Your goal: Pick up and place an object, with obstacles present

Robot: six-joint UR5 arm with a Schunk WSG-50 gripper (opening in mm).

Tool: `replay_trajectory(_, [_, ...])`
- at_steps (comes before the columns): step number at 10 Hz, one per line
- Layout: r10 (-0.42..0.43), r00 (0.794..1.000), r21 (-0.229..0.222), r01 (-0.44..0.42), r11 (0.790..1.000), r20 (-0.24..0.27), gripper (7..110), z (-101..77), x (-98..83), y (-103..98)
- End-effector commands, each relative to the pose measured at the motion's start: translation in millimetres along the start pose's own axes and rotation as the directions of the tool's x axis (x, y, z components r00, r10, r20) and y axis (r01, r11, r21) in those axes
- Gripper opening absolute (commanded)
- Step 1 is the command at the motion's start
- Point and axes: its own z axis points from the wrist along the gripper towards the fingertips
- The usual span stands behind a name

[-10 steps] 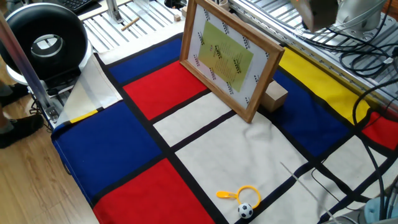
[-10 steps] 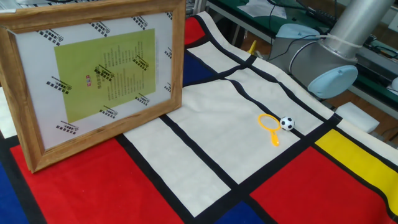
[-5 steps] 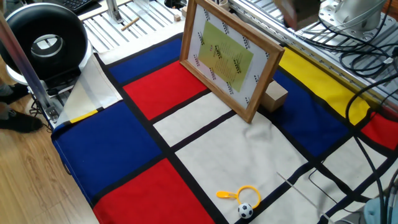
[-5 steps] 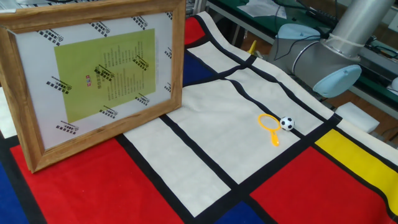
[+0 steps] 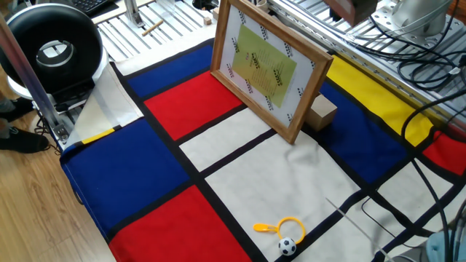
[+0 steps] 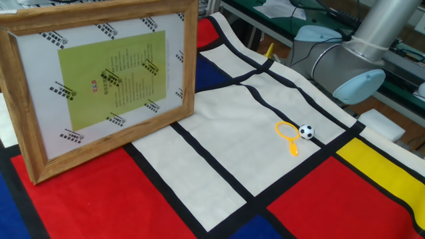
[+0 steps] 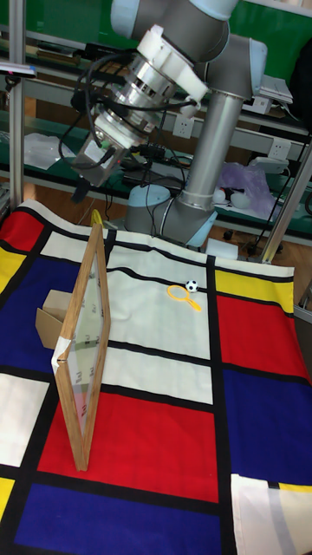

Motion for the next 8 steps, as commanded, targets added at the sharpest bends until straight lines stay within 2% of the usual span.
replay_trajectory(1, [-0.007, 1.0, -0.006, 0.007, 1.0, -0.004, 7, 6.7, 8.5, 2])
replay_trajectory(2, [0.011, 1.0, -0.011, -0.011, 1.0, -0.026, 7, 6.6, 13.8, 3])
replay_trajectory(3, [0.017, 1.0, -0.012, -0.017, 1.0, -0.026, 7, 6.6, 13.8, 4])
replay_trajectory(5, [-0.003, 1.0, -0.075, 0.004, 0.997, 0.016, 7, 6.0, 3.4, 19])
replay_trajectory(6, [0.016, 1.0, -0.111, -0.017, 0.994, -0.009, 7, 5.1, 9.3, 28])
replay_trajectory(7, [0.054, 0.996, -0.129, -0.062, 0.99, -0.067, 7, 4.1, 22.2, 34])
replay_trajectory(8, [0.107, 0.99, -0.141, -0.119, 0.983, -0.086, 7, 3.2, 24.8, 38])
